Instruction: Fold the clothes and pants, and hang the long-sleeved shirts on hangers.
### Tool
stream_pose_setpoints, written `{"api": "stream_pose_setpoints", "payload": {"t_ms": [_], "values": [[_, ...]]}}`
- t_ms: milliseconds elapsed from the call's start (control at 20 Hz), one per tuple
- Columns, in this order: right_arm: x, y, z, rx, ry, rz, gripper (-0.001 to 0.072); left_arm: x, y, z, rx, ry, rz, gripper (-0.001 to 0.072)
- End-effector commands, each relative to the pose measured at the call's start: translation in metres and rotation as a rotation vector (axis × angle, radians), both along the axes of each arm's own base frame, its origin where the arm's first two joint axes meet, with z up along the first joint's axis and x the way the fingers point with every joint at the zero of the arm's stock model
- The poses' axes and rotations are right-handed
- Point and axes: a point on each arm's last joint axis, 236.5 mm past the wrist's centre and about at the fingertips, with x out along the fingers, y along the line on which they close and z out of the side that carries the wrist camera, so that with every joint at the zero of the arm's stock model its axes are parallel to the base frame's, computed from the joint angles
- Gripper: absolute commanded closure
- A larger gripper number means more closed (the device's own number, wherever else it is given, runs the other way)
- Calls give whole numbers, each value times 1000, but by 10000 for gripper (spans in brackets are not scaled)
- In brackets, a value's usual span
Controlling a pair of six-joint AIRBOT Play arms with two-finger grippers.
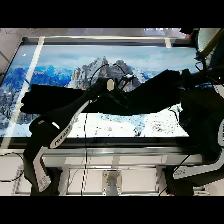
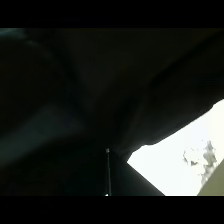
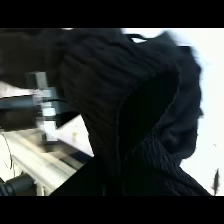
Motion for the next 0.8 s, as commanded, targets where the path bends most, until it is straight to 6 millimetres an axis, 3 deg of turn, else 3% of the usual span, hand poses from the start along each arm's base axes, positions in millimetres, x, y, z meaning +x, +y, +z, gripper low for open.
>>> {"api": "stream_pose_setpoints", "payload": {"t_ms": [0, 100, 200, 400, 550, 700, 750], "values": [[12, 56, 17, -85, -8, -3, 692, 13, -1, 4, -25, -36, 30, 700], [20, 91, 19, -96, -25, -17, 692, 32, 24, 31, -40, -55, 77, 700], [25, 129, 23, -75, -48, -19, 692, 54, 69, 72, -56, -81, 145, 700], [33, 216, 20, -17, -94, -16, 692, 87, 189, 167, -90, -178, 340, 700], [45, 284, 8, 49, -148, -46, 692, 85, 266, 225, -102, -261, 468, 700], [50, 350, -9, 100, -226, -56, 686, 72, 314, 256, -93, -299, 547, 700], [49, 366, -12, 115, -248, -58, 575, 68, 324, 259, -85, -296, 558, 700]]}}
